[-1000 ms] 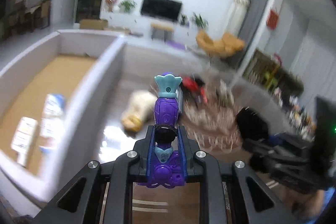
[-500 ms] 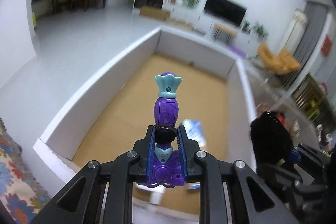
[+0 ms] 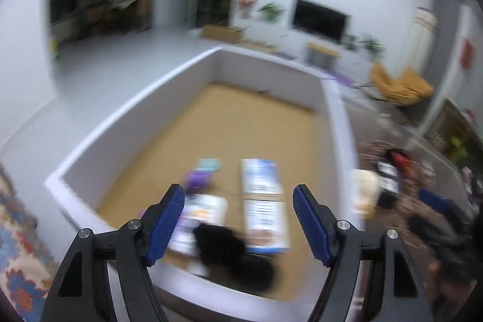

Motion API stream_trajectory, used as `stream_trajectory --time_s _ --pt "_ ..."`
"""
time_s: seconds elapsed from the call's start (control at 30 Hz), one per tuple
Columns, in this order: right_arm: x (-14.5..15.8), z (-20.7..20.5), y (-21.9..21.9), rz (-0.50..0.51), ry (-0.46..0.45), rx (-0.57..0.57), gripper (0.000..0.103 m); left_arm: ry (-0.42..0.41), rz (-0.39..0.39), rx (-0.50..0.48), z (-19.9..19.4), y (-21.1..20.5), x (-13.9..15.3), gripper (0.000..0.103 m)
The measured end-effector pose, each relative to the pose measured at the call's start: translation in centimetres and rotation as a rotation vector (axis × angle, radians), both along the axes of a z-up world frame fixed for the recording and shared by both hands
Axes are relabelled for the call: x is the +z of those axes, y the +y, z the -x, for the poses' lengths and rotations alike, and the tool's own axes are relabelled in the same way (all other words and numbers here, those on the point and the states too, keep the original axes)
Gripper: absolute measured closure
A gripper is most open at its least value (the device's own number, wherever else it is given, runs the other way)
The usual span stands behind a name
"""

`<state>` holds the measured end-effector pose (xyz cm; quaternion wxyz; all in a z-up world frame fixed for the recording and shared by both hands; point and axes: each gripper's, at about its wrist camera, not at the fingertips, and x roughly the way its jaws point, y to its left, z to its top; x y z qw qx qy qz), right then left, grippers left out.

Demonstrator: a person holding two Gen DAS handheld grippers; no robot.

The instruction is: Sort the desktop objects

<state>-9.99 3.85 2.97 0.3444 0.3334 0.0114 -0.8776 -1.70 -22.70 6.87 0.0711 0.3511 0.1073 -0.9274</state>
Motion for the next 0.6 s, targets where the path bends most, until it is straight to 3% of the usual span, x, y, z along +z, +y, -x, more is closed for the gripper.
stream_trajectory --time_s 0.07,0.13,0.2,0.3,0.37,0.4,0.5,0.6 --pt "-1.7 0.1 4.3 -0.061 0.006 -0.072 0.0 0.026 -0.019 -0.123 -0.8 3.9 0.9 0.027" --pt "-4.5 0.9 8.9 -0.148 -0.031 -0.156 0.0 0.036 -0.011 -0.264 -1.4 8.5 1.3 0.017" --pt "-7.1 1.8 13.4 -0.227 -0.082 -0.236 0.0 0.027 0.024 -0.38 -1.6 13.2 1.1 0.009" --pt "-9.8 2.4 19.7 -0.311 -0.15 -0.339 0.0 -0.047 0.104 -0.522 -1.1 20.2 -1.4 0.007" --pt "-10.7 2.2 22.4 -0.345 -0.172 -0.385 0.0 -0.109 0.139 -0.557 0.3 23.7 -3.6 0.007" --pt "-10.8 2.3 24.4 -0.313 -0.184 -0.4 0.0 -0.158 0.154 -0.565 1.3 25.2 -5.5 0.007" --pt "-10.1 2.0 26.8 -0.317 -0.172 -0.451 0.0 -0.258 0.15 -0.538 3.3 26.8 -9.1 0.007" --pt "-10.1 2.2 26.8 -0.318 -0.186 -0.454 0.0 -0.282 0.138 -0.489 4.7 27.1 -10.8 0.007"
